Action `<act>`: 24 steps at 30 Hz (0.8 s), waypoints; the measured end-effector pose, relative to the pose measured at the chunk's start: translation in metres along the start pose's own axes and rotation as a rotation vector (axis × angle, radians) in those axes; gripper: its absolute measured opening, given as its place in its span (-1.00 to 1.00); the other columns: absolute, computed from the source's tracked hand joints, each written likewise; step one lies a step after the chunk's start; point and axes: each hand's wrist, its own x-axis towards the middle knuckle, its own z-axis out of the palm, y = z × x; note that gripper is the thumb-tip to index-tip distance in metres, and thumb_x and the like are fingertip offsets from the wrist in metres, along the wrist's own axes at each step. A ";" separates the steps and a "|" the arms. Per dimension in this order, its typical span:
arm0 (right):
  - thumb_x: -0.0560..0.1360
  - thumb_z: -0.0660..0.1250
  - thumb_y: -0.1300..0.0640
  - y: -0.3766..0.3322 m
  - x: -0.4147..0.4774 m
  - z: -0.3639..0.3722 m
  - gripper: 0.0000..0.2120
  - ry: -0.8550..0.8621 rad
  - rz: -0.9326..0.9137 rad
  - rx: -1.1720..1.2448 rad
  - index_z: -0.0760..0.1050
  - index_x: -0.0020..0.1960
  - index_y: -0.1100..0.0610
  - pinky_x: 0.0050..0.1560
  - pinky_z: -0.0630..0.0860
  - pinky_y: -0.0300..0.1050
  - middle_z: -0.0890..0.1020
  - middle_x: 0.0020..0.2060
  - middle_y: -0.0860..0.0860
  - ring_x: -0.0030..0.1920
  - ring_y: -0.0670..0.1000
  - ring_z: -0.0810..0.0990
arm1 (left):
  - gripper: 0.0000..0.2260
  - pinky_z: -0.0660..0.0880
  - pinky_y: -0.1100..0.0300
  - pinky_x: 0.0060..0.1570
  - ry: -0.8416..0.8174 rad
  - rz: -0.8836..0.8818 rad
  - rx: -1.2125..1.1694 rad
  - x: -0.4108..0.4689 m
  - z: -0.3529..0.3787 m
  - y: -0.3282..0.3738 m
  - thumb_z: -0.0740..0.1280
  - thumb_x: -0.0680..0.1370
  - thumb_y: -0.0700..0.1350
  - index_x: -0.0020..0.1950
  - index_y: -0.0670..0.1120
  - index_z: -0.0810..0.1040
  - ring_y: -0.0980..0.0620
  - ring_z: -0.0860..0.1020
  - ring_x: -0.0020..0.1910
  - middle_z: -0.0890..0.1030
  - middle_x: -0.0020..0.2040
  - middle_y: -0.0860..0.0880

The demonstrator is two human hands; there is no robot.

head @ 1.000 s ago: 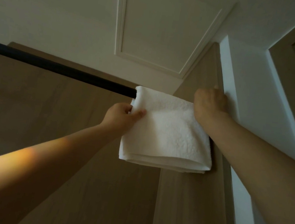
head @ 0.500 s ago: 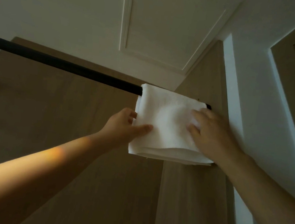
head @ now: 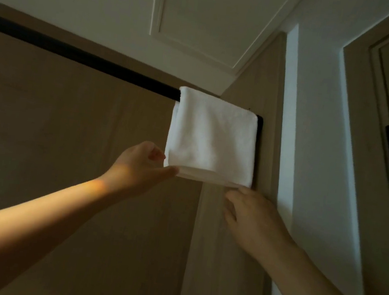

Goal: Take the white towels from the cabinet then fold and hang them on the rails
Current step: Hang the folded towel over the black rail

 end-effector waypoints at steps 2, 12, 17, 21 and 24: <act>0.58 0.20 0.13 -0.002 -0.017 -0.009 -0.88 -0.017 -0.005 0.029 0.46 -0.10 0.11 -0.04 0.46 -0.03 0.51 -0.08 0.03 -0.05 0.05 0.52 | -0.71 0.55 0.16 -0.11 -0.011 0.023 0.022 -0.022 -0.007 0.007 0.45 0.42 0.09 0.03 -0.01 0.52 0.11 0.56 -0.08 0.57 -0.06 0.08; 0.63 0.16 0.02 -0.002 -0.114 -0.033 -0.78 -0.170 -0.061 0.199 0.49 0.17 0.07 0.08 0.49 -0.14 0.54 0.07 -0.05 0.03 -0.06 0.53 | -0.74 0.44 0.39 -0.14 -0.283 0.104 0.324 -0.150 -0.006 0.038 0.46 0.44 -0.01 0.08 -0.01 0.54 0.17 0.53 -0.05 0.55 0.00 0.08; 0.63 0.17 -0.02 -0.012 -0.155 -0.027 -0.66 -0.279 -0.061 0.304 0.40 0.37 0.01 0.17 0.44 -0.19 0.51 0.24 -0.06 0.21 -0.04 0.50 | -0.72 0.41 0.43 -0.10 -0.319 0.035 0.374 -0.210 -0.005 0.045 0.44 0.45 0.02 0.11 0.01 0.51 0.19 0.51 -0.02 0.51 0.02 0.12; 0.62 0.21 -0.02 -0.028 -0.184 -0.013 -0.61 -0.327 -0.074 0.413 0.38 0.42 0.00 0.19 0.40 -0.26 0.50 0.29 -0.07 0.25 -0.08 0.49 | -0.72 0.44 0.37 -0.04 -0.376 -0.031 0.406 -0.252 -0.008 0.047 0.42 0.47 0.05 0.12 0.00 0.51 0.17 0.51 0.02 0.52 0.06 0.11; 0.60 0.23 -0.04 -0.045 -0.202 0.003 -0.64 -0.352 -0.095 0.451 0.43 0.37 0.00 0.20 0.45 -0.18 0.54 0.23 -0.07 0.22 -0.05 0.51 | -0.71 0.45 0.39 -0.06 -0.417 -0.079 0.426 -0.281 -0.012 0.045 0.41 0.48 0.07 0.14 0.01 0.51 0.19 0.51 0.02 0.52 0.07 0.11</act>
